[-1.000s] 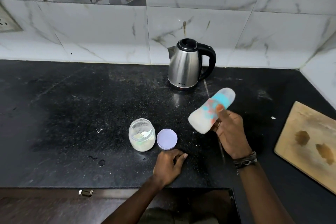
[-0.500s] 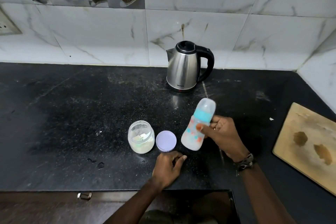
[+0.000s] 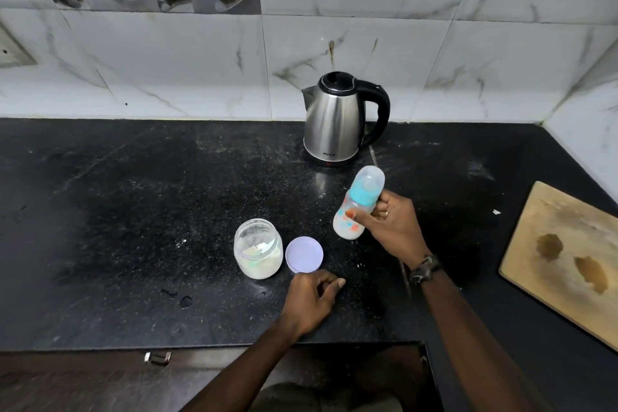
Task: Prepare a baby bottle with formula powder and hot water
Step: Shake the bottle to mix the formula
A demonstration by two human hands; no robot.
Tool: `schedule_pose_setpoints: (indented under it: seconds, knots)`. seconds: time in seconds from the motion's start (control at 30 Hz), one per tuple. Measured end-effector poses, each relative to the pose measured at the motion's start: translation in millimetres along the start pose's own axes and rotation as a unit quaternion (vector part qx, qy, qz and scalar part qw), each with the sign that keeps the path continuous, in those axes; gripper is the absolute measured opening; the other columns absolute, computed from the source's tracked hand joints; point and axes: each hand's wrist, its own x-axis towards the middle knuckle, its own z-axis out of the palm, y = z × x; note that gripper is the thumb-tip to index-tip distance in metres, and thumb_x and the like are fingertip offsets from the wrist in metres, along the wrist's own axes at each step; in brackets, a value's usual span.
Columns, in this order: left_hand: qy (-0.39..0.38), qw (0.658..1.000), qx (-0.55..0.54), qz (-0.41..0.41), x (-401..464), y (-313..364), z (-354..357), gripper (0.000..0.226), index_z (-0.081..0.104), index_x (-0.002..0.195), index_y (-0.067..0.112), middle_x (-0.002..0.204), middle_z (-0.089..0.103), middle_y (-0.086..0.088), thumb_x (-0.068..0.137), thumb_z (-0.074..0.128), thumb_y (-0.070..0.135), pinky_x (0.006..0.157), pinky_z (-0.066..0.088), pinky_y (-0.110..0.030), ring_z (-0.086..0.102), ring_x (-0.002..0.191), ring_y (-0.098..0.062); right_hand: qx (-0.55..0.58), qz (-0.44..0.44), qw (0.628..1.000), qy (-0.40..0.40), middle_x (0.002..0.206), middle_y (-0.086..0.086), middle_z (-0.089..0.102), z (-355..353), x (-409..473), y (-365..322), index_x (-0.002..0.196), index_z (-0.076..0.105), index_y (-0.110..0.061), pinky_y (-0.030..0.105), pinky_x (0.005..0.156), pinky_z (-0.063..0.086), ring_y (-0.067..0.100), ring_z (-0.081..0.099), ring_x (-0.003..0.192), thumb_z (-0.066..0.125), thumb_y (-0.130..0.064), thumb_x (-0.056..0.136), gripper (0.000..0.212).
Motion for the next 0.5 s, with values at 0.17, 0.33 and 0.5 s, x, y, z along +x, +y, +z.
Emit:
schedule_pose_setpoints:
  seconds: [0.17, 0.33, 0.5]
  knots:
    - [-0.014, 0.996, -0.080, -0.046, 0, 10, 0, 0.029, 0.066, 0.070, 0.026, 0.054, 0.064, 0.005, 0.099, 0.069, 0.027, 0.050, 0.043, -0.023, 0.052, 0.041, -0.004, -0.068, -0.009, 0.997, 0.048, 0.106, 0.008, 0.074, 4, 44, 15, 0.112, 0.064, -0.009, 0.033, 0.082, 0.060, 0.013, 0.073, 0.091, 0.086, -0.014, 0.073, 0.045]
    - [-0.012, 0.991, -0.115, -0.064, -3, 12, 1, 0.028, 0.069, 0.075, 0.010, 0.053, 0.063, 0.004, 0.100, 0.069, 0.022, 0.044, 0.040, -0.022, 0.049, 0.037, -0.010, -0.161, -0.004, 0.983, 0.085, 0.107, 0.006, 0.073, 6, 88, 40, 0.112, 0.063, -0.013, 0.046, 0.084, 0.059, 0.019, 0.071, 0.094, 0.083, -0.040, 0.065, 0.058]
    - [-0.013, 0.992, -0.105, -0.070, -3, 10, 3, 0.028, 0.067, 0.072, 0.020, 0.051, 0.062, 0.004, 0.100, 0.069, 0.024, 0.046, 0.041, -0.023, 0.050, 0.038, -0.004, -0.193, -0.004, 0.975, 0.110, 0.110, 0.008, 0.071, 6, 114, 41, 0.115, 0.063, -0.009, 0.043, 0.087, 0.057, 0.022, 0.068, 0.098, 0.084, -0.032, 0.071, 0.054]
